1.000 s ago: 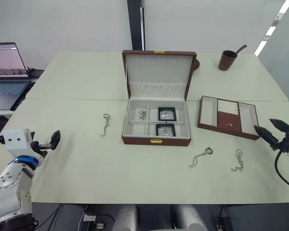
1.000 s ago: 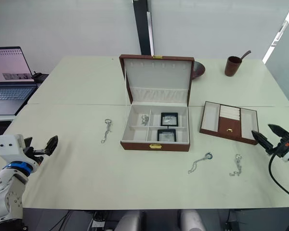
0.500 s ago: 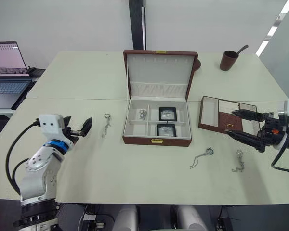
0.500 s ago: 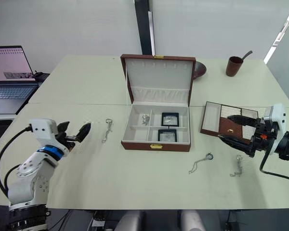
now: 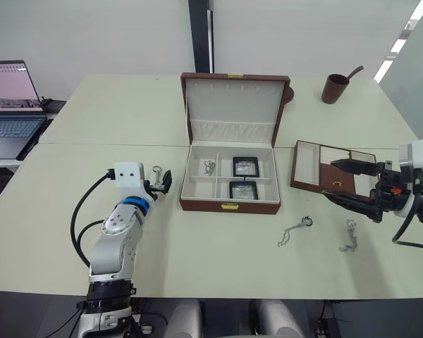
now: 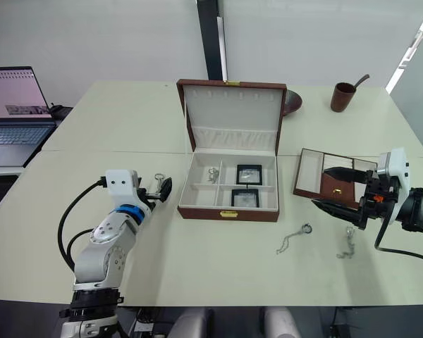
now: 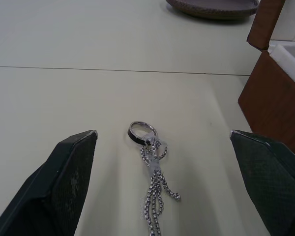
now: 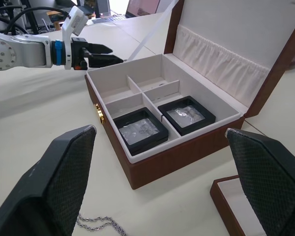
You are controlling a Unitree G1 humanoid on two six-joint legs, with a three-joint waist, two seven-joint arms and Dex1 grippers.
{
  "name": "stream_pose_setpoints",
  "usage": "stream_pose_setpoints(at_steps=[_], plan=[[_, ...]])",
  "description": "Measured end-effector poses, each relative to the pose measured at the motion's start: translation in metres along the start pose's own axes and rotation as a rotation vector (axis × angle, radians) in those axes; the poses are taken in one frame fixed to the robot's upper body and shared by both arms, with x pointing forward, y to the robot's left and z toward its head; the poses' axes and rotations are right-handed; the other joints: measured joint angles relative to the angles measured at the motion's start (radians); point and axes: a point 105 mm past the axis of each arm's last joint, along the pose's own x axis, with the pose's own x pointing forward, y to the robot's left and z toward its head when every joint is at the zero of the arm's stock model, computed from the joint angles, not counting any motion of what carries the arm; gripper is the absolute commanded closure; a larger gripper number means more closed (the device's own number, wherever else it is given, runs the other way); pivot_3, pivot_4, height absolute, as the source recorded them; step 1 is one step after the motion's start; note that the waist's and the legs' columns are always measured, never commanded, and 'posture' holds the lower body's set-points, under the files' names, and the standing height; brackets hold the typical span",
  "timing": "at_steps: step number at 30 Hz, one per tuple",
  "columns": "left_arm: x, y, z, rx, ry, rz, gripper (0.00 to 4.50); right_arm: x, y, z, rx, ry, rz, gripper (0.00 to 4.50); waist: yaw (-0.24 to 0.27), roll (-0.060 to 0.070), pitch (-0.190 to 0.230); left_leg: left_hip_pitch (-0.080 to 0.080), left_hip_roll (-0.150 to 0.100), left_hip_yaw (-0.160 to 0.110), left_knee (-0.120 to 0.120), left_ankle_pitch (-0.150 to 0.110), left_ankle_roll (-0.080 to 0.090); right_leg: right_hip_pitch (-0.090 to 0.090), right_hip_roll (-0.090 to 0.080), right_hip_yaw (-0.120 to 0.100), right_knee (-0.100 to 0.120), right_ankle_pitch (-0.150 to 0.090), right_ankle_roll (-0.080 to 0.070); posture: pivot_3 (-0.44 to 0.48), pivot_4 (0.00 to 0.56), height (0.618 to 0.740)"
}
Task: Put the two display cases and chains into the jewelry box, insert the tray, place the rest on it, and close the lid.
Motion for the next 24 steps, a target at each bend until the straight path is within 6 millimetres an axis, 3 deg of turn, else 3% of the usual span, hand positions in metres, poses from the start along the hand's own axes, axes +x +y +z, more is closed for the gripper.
stream_pose_setpoints(at_steps=[4,11,19,22,24], plan=[[0.004,-0.005,-0.008,0.026,0.057,0.008,0.02,0.000,0.000,0.000,0.007,0.003,-0.001,0.00,0.000,0.000,0.000,0.000,0.000,0.000,0.000,0.000,0.000,0.000,0.000,0.000,0.000,0.000,0.000,0.000,0.150,0.740],[0.008,0.008,-0.020,0.013,0.126,0.097,0.02,0.001,0.001,0.001,0.005,0.004,0.005,0.00,0.000,0.000,0.000,0.000,0.000,0.000,0.000,0.000,0.000,0.000,0.000,0.000,0.000,0.000,0.000,0.000,0.150,0.740],[0.011,0.008,-0.019,0.007,0.143,0.100,0.02,0.001,0.000,0.001,0.005,0.004,-0.005,0.00,0.000,0.000,0.000,0.000,0.000,0.000,0.000,0.000,0.000,0.000,0.000,0.000,0.000,0.000,0.000,0.000,0.150,0.740],[0.012,0.006,-0.019,0.006,0.149,0.087,0.62,0.002,0.000,0.001,0.005,0.005,-0.002,0.00,0.001,0.000,0.000,0.000,0.000,0.000,0.000,0.000,0.000,0.000,0.000,0.000,0.000,0.000,0.000,0.000,0.150,0.740],[0.013,0.005,-0.020,0.004,0.156,0.081,1.24,0.003,0.000,0.001,0.005,0.005,0.002,0.00,0.001,0.000,0.000,0.000,0.000,0.000,0.000,0.000,0.000,0.000,0.000,0.000,0.000,0.000,0.000,0.000,0.150,0.740]])
